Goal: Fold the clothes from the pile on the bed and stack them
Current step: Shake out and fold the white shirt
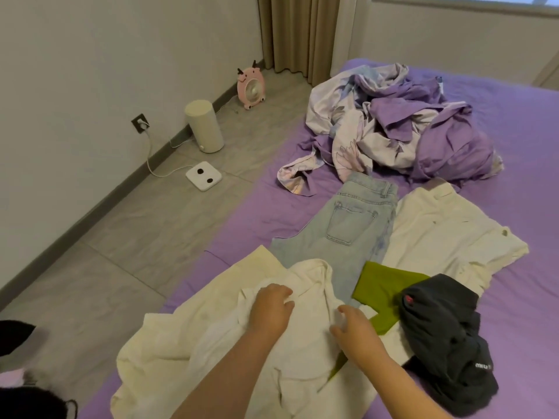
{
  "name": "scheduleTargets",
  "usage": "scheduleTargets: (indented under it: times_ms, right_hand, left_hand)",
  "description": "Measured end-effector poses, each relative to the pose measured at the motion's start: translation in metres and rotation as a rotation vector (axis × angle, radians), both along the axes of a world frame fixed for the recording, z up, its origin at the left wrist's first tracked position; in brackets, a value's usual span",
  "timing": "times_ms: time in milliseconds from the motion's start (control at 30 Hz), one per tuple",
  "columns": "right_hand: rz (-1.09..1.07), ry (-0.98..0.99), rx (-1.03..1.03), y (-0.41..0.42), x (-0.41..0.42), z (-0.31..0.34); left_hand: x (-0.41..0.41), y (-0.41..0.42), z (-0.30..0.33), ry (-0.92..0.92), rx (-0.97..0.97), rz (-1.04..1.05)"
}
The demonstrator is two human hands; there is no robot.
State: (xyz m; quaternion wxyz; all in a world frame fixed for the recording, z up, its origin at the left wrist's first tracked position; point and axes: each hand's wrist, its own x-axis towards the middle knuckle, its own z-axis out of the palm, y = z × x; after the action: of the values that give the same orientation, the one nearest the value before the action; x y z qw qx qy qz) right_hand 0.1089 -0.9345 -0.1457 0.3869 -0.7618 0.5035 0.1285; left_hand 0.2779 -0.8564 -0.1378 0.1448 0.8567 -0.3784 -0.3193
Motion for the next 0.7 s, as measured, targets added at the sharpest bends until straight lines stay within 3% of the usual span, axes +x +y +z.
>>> scheduleTargets:
  times_ms: [167,333,533,700]
  right_hand:
    - [-0.205,0.008,-0.001,-0.008,0.009,-0.030]
    - [-0.280,-0.125,0.021,-0.015,0.010,-0.029]
    - [-0.491,-0.512,0.072,-0.026,-0.007,0.033]
    - [-0.436,-0.702,0.073,-0.032,-0.033,0.110]
  left_hand:
    - [0.013,-0.018,-0.043,-0.248,0.116,-0.217]
    - [0.020,-0.028,-0.050,-0.362,0.172,-0.216]
    - [0.046,-0.009,0.009,-0.011,-0.138,0.203]
    - [0.044,-0.003,0.104,0.232,-0.393,0.558]
